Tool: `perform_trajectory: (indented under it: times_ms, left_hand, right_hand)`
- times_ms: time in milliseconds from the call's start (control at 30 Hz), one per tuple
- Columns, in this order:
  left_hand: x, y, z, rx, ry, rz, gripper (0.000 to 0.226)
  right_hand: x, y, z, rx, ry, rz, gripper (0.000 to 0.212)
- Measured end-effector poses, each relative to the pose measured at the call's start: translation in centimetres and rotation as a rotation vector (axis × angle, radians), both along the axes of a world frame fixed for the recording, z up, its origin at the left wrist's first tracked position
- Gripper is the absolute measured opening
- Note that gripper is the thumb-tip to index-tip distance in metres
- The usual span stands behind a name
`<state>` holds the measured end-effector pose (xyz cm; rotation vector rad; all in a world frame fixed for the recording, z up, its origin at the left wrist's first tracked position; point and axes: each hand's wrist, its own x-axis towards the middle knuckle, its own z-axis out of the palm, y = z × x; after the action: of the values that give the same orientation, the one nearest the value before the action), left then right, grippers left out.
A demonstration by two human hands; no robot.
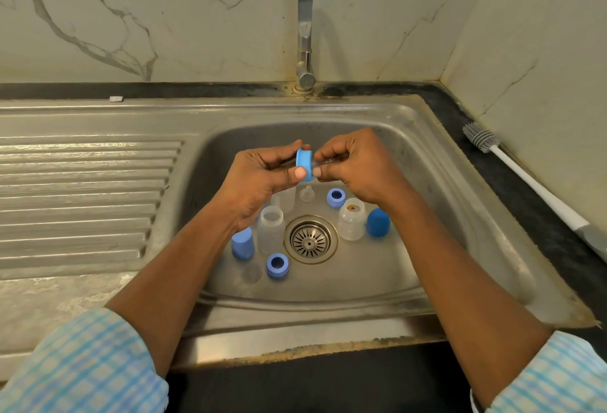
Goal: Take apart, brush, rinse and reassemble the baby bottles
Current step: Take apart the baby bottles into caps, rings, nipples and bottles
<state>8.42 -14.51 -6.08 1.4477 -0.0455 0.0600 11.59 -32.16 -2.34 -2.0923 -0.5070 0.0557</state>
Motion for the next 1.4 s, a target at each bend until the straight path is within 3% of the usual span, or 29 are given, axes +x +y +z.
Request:
perform_trajectory:
  times_ms: [300, 533, 667, 1000, 1133, 1400]
  left_hand:
    - [0.0, -0.3, 0.2, 0.048, -0.049, -0.027, 0.063]
    - [0.3, 0.1, 0.2, -0.083, -0.034, 0.098, 0.057]
    - [0.2, -0.1, 0.3, -0.053, -0.043, 0.091, 0.053]
    - [-0.2, -0.7, 0.2, -0.017, -0.072, 0.040, 0.043]
    - [-0.3, -0.7, 0.3, -0.021, -0.066, 0.023, 0.044]
    - [-0.4, 0.0, 0.6, -0.112, -0.035, -0.034, 0.052]
  right_hand:
    - [-0.5, 0.5, 0.2, -0.133, -0.107, -0.079, 0.014]
    - [-0.3, 0.7, 0.5, 0.195, 0.017, -0.099, 0.026]
    - [-0.1, 0.5, 0.1, 0.308, 0.141, -0.135, 0.027]
    - [0.0, 0.0, 0.1, 0.158, 0.049, -0.115, 0.002]
    - [-0.1, -0.1, 0.2, 0.081, -0.001, -0.086, 0.006]
    - [-0.8, -0.7, 1.0, 0.181, 0.071, 0.057, 0.014]
